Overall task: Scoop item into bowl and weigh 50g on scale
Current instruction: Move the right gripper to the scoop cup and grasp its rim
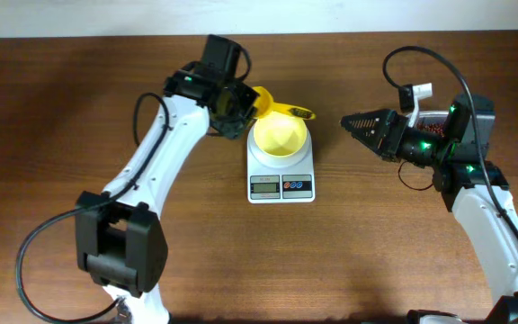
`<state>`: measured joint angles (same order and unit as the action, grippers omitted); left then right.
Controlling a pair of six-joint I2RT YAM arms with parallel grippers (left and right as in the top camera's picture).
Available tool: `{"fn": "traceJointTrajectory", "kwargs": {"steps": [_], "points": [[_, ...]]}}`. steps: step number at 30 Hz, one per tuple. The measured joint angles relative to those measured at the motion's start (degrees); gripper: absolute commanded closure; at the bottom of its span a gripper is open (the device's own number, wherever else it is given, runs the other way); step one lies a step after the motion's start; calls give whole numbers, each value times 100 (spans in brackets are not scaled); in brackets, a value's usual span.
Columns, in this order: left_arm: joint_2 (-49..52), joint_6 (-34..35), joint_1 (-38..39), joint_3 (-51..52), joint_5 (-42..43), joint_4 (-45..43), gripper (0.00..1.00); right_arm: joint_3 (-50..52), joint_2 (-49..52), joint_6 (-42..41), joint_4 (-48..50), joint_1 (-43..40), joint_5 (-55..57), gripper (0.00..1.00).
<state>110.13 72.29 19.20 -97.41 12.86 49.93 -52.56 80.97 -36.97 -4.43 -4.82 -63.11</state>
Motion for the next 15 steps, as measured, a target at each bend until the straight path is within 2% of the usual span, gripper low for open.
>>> {"fn": "traceJointTrajectory", "kwargs": {"steps": [6,15], "points": [[0,107,435,0,-2,-319,95,0,0,131,0,0,46,1],[0,120,920,0,0,-570,98,0,0,522,-437,0,315,1]]}}
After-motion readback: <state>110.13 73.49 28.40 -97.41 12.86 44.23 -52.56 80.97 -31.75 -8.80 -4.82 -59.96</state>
